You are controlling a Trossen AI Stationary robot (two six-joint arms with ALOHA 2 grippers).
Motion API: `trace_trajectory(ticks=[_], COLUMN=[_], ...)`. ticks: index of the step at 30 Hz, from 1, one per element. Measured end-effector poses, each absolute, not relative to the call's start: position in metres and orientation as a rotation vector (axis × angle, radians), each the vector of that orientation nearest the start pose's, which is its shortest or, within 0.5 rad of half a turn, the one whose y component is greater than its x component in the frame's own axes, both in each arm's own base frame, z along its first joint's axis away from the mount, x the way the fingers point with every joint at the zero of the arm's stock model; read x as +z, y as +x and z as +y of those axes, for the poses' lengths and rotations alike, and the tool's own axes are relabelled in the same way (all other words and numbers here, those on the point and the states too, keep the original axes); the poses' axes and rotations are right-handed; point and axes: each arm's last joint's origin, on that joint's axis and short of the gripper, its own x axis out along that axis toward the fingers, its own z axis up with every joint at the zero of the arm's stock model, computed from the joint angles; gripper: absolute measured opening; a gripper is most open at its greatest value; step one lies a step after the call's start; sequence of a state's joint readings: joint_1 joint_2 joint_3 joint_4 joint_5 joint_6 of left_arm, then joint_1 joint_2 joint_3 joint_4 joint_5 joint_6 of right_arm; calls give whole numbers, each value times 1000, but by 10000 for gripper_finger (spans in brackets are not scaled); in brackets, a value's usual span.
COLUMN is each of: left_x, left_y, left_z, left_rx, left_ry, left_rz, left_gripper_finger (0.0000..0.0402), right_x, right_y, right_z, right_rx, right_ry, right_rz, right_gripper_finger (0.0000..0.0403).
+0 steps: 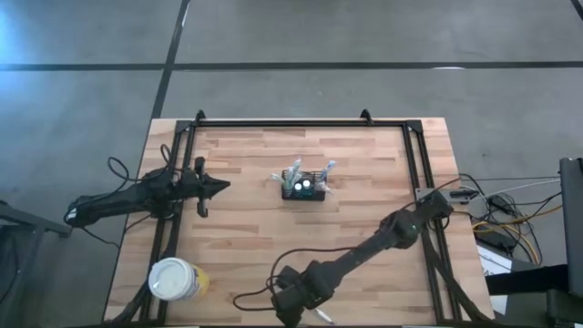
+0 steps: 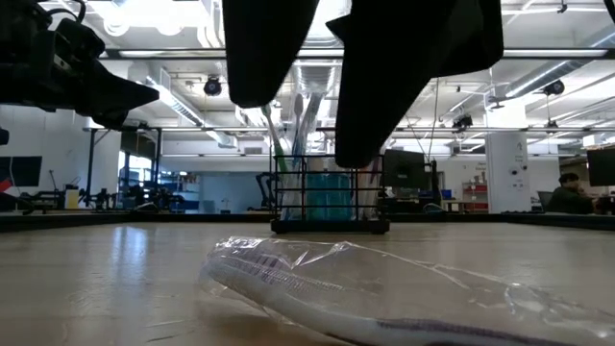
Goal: Pick & Place toothbrushing station
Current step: Put the purple toothbrush into the wire organizer
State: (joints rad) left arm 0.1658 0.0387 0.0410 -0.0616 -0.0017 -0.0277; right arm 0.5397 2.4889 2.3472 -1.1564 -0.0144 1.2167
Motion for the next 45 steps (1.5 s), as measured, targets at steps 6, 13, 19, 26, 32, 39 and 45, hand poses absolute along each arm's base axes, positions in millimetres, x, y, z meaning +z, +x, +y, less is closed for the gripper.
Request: trace_trajectory(ticks=[6,13,19,26,32,39,45], left_x=[168,167,165,164,164,163,163], left_y=[97,97,97,98,98,98,98], left_z=[16,16,16,16,16,16,16], left_rx=[168,167,168,167,168,167,168], left_ry=[-32,-32,-33,-34,-34,-34,-34], left_rz=[53,54,68,79,81,83,84], left_gripper_finger=[12,12,12,12,12,12,12], right_x=[181,160,147,139,133,128,131], right_y=[431,435,429,425,424,427,429], right_z=[259,261,260,258,254,244,241], right_rx=[-374,-310,-319,-294,-293,-290,-248], right_ry=[642,619,592,541,463,416,363], right_rz=[1358,1340,1389,1415,1399,1417,1425], right_gripper_finger=[215,215,215,209,169,70,17])
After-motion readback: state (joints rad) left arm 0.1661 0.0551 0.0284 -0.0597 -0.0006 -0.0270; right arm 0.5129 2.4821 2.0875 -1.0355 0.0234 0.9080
